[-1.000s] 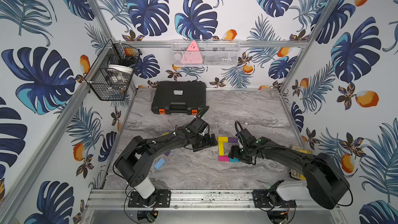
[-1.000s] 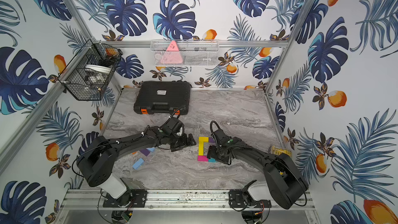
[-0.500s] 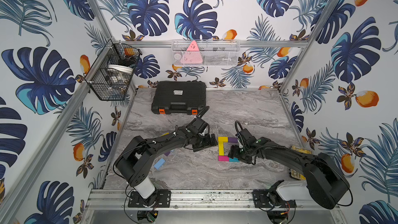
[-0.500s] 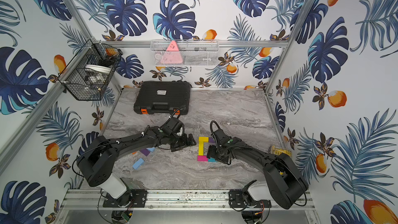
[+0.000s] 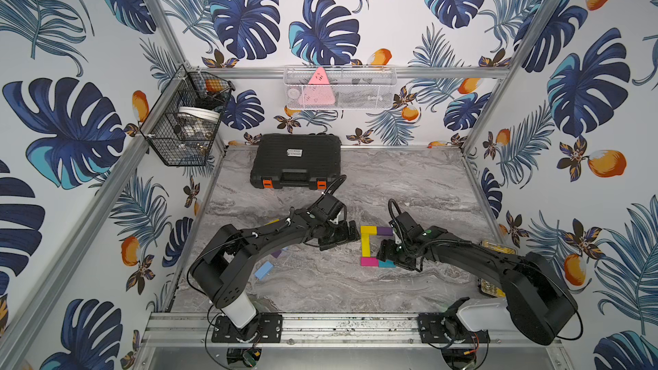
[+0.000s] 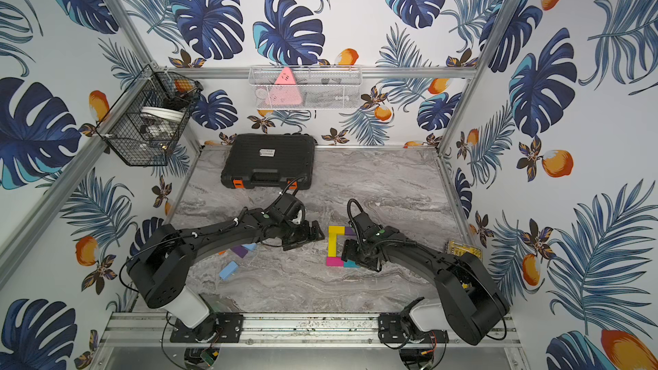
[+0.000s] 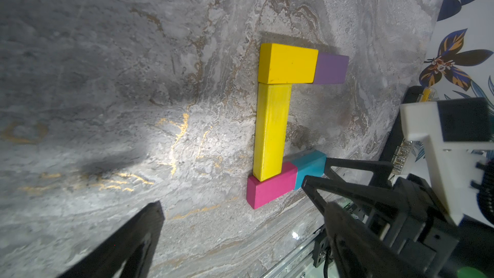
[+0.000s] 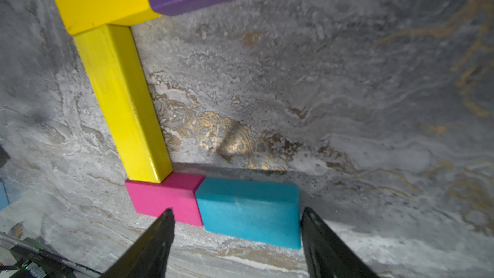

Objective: Assemble the letter c with building blocks
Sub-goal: Assemble the building block at the center of the board.

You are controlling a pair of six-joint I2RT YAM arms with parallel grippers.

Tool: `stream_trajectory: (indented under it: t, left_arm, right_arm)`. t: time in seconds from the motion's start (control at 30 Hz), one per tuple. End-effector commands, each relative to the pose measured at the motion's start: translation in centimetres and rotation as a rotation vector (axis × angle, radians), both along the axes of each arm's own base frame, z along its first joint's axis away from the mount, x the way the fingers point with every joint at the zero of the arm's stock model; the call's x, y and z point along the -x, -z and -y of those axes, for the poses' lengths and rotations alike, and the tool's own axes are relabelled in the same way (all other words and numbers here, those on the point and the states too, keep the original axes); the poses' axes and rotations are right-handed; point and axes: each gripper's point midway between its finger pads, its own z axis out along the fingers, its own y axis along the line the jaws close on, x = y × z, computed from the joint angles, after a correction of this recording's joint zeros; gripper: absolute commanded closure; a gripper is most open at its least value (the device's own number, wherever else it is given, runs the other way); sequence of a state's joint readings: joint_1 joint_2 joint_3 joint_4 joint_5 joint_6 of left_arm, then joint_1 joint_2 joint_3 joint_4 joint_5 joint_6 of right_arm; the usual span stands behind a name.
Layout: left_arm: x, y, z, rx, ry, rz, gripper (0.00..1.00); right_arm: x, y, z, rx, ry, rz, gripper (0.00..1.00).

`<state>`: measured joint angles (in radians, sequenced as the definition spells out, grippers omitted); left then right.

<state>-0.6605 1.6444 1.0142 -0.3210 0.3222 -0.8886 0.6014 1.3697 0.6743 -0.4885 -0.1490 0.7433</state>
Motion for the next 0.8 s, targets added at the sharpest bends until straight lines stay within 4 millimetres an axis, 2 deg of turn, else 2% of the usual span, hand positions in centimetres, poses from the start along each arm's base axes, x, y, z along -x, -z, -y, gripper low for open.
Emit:
stream_trajectory:
  t: [0.0,0.23,0.37,0.47,0.53,0.63,0.77]
  left_arm:
    - [-0.3,-0.4,0.2,0.009,-0.004,0.008,0.01]
    - [-0.3,-0.4,0.3,0.009,-0.001,0.008,0.01]
    - [-0.3,-0.8,0.3,0.005,0.008,0.012,0.01]
    - [-0.6,-1.6,0.3,-0.004,0.019,0.027,0.01]
    - [-1.2,-2.5,-0.1,-0.011,0.025,0.041,0.01]
    - [-2.8,-4.1,-1.8,-0.013,-0.003,0.066,0.01]
    - [-5.7,-5.8,-6.9,0.005,-0.111,0.074,0.01]
  right_arm:
    - [0.1,-0.1,-0.2,-0.006,-0.003,-0.007,0.24]
    - [0.0,-0.4,0.0,0.003,-0.004,0.0,0.23]
    - [-0.6,-1.6,0.6,0.033,-0.003,0.037,0.2]
    - [-1.9,-3.8,1.3,0.067,-0.005,0.114,0.18]
    - [-3.2,-6.3,1.5,0.078,-0.01,0.193,0.18]
    - [-4.8,-9.7,1.7,0.093,-0.026,0.298,0.17]
    - [-6.4,-12.5,1.1,0.104,-0.072,0.37,0.17]
